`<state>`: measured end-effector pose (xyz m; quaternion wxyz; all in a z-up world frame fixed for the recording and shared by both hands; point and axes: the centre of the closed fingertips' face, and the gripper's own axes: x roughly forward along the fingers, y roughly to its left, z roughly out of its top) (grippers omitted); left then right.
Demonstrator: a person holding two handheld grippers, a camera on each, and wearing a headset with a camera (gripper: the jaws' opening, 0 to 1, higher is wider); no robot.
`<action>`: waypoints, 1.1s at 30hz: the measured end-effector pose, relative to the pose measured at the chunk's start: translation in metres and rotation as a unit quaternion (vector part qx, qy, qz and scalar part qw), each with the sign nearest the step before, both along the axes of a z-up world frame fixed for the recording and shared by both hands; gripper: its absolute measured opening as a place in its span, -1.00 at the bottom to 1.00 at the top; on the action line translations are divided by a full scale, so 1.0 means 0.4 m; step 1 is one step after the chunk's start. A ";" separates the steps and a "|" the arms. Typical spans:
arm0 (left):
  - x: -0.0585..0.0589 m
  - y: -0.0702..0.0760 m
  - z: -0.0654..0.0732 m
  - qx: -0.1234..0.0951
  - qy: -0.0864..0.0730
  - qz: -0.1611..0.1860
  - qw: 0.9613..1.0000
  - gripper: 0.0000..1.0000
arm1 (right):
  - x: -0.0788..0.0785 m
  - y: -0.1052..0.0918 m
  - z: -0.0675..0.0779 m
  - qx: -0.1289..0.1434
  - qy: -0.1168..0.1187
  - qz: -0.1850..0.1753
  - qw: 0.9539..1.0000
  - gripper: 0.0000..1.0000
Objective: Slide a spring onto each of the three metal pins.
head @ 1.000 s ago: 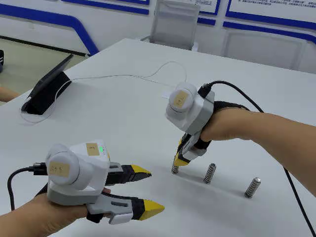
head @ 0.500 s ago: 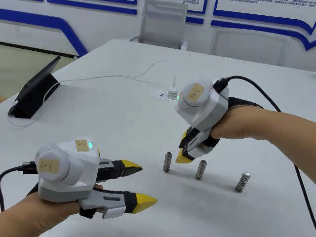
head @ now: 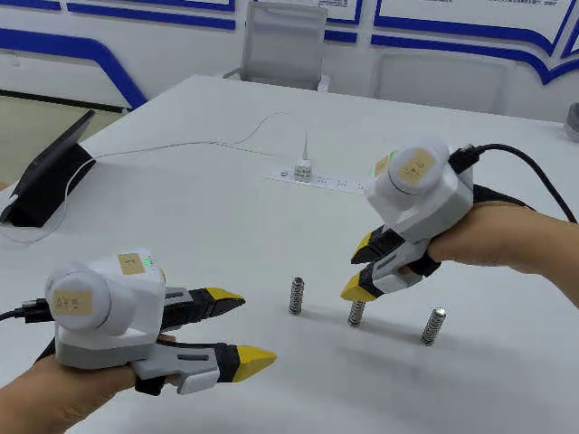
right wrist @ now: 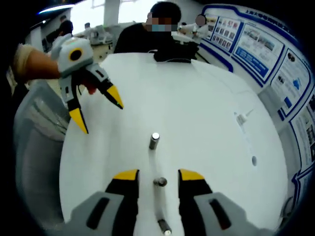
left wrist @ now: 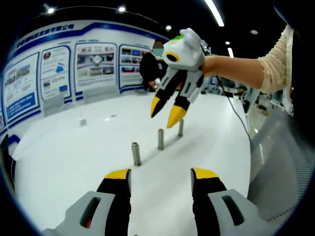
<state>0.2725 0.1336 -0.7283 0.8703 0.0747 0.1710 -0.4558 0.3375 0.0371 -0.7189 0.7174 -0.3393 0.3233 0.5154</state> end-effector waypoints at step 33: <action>0.011 0.016 -0.027 -0.001 0.013 0.008 1.000 0.10 | -0.099 -0.241 -0.014 0.159 -0.037 -0.179 0.970 -0.02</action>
